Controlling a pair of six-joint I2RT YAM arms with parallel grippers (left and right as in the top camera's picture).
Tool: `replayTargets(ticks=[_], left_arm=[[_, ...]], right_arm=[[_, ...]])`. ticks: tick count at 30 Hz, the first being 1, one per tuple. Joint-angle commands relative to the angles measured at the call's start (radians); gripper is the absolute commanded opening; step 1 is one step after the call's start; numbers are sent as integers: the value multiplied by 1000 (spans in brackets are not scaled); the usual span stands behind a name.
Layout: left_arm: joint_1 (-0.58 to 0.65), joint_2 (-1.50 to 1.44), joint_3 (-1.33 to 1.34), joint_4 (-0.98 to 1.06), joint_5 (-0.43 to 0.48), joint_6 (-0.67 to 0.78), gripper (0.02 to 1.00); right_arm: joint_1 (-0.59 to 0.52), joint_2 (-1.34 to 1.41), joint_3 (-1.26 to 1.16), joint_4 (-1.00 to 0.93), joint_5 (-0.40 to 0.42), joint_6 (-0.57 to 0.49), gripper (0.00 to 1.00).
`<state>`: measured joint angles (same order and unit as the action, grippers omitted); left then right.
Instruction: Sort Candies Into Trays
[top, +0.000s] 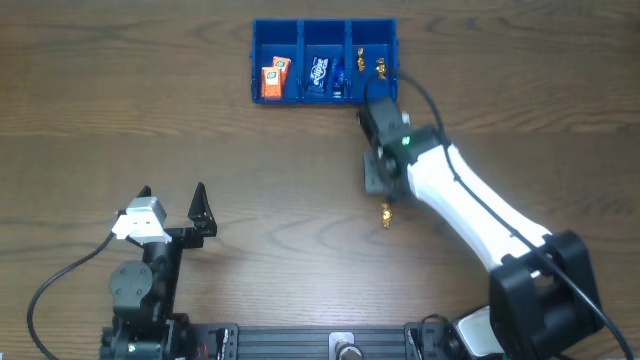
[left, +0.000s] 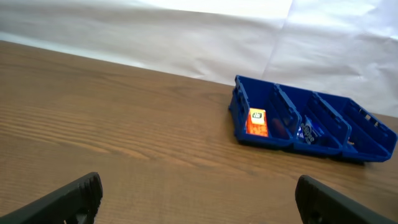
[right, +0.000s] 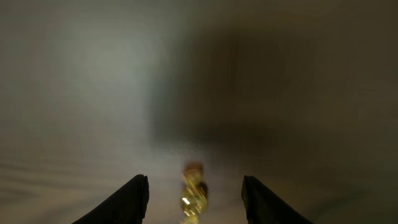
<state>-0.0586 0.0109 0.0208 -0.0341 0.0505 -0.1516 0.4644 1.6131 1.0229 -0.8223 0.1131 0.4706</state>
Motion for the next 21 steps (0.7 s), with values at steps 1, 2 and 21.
replayTargets(ticks=[1,2,21], left_arm=[[7,-5,-16,-42,-6,17,998],[7,-5,-16,-42,-6,17,998],[7,-5,-16,-42,-6,17,998]], right_arm=[[8,5,-148,89,-56,58,516],[8,5,-161,101,-56,58,514],[19,59,-171,116,-68,80,395]])
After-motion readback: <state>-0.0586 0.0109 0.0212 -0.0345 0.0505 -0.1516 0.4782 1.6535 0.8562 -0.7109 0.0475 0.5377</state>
